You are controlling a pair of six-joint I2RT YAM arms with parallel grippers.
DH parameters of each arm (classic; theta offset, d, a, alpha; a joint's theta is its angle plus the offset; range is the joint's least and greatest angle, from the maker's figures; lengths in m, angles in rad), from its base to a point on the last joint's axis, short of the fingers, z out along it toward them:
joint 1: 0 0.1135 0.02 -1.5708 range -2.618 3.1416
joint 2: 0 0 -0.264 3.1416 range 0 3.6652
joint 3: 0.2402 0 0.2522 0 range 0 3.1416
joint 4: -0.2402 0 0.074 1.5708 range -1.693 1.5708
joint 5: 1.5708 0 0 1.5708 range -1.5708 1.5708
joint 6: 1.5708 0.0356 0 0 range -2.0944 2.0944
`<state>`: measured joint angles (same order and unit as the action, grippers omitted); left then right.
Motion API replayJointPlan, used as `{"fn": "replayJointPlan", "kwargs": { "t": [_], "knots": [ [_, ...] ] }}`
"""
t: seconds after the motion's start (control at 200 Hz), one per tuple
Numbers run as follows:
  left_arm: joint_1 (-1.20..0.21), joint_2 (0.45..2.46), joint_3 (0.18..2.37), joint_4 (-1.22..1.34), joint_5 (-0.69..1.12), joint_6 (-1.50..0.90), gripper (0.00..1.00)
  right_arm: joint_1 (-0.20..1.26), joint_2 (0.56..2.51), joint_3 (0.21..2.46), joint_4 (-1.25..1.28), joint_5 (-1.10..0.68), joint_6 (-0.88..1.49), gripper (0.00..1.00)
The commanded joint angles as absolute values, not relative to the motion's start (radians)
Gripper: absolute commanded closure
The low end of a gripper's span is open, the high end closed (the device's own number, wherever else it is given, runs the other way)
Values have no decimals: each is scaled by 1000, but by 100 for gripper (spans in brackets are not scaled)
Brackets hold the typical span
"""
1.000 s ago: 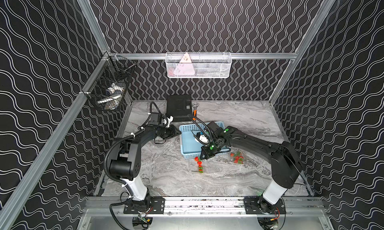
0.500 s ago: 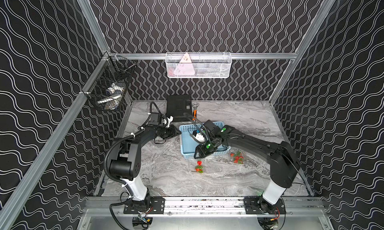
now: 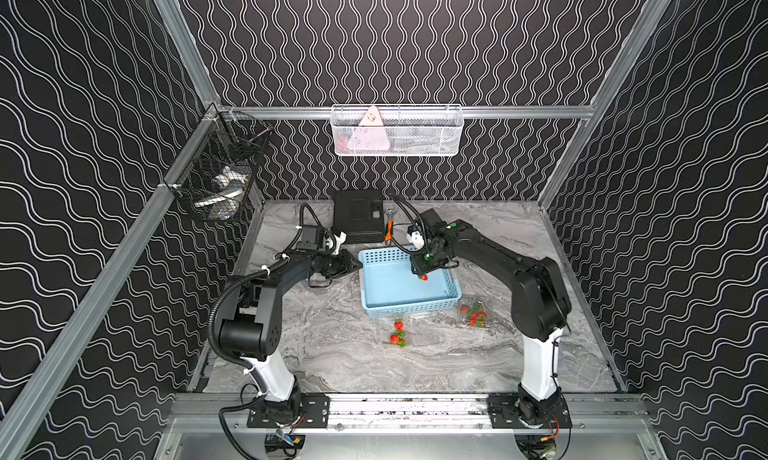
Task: Pack strawberries into containers
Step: Pick up the strawberry from the basket.
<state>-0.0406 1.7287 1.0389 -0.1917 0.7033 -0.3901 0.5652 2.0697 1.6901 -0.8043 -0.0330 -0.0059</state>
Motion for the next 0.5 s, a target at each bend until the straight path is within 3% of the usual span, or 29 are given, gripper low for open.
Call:
{"fn": "replayJointPlan", "kwargs": {
  "t": [0.0,0.495],
  "knots": [
    [-40,1729,1045,-189,715,-359,72,555,2112,1712,-841,42,-67,49],
    [-35,1738,1049,-196,712,-353,72,545,2221,1741,-837,2,-84,50]
  ]
}}
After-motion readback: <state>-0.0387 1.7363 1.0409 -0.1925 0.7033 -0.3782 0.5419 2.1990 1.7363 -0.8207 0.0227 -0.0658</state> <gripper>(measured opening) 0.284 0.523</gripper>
